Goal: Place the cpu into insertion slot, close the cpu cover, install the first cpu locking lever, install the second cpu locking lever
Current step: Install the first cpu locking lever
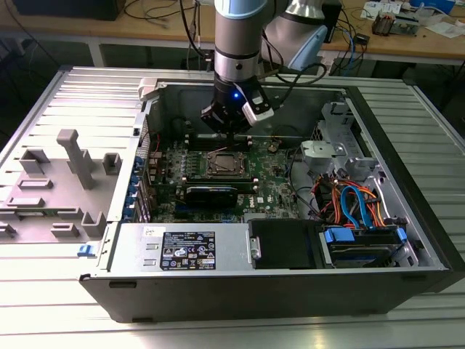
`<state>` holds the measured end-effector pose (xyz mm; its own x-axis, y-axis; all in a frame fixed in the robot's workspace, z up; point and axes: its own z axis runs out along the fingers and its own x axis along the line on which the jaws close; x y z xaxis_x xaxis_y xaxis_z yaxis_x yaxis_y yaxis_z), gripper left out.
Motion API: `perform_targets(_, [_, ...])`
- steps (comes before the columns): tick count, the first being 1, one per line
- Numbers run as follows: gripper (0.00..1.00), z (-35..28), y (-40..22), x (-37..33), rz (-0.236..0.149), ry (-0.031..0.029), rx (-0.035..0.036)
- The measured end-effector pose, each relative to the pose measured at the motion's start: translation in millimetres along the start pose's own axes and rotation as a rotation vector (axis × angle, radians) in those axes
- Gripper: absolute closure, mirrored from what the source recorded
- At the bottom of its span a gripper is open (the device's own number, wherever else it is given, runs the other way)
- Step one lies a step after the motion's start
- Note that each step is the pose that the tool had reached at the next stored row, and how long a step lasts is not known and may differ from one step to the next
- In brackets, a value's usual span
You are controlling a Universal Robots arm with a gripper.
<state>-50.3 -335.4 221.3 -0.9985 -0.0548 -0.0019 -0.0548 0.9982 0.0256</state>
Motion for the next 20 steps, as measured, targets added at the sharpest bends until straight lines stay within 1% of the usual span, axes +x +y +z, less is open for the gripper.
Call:
perform_targets(10, [0.89,7.5,-0.4,-6.9,0.000,0.0000,0.0000])
perform_targets(15, [0.89,14.4,-0.6,-8.1,0.000,0.0000,0.0001])
perform_targets(20, [0.89,15.2,-0.6,-8.2,0.000,0.0001,0.0000])
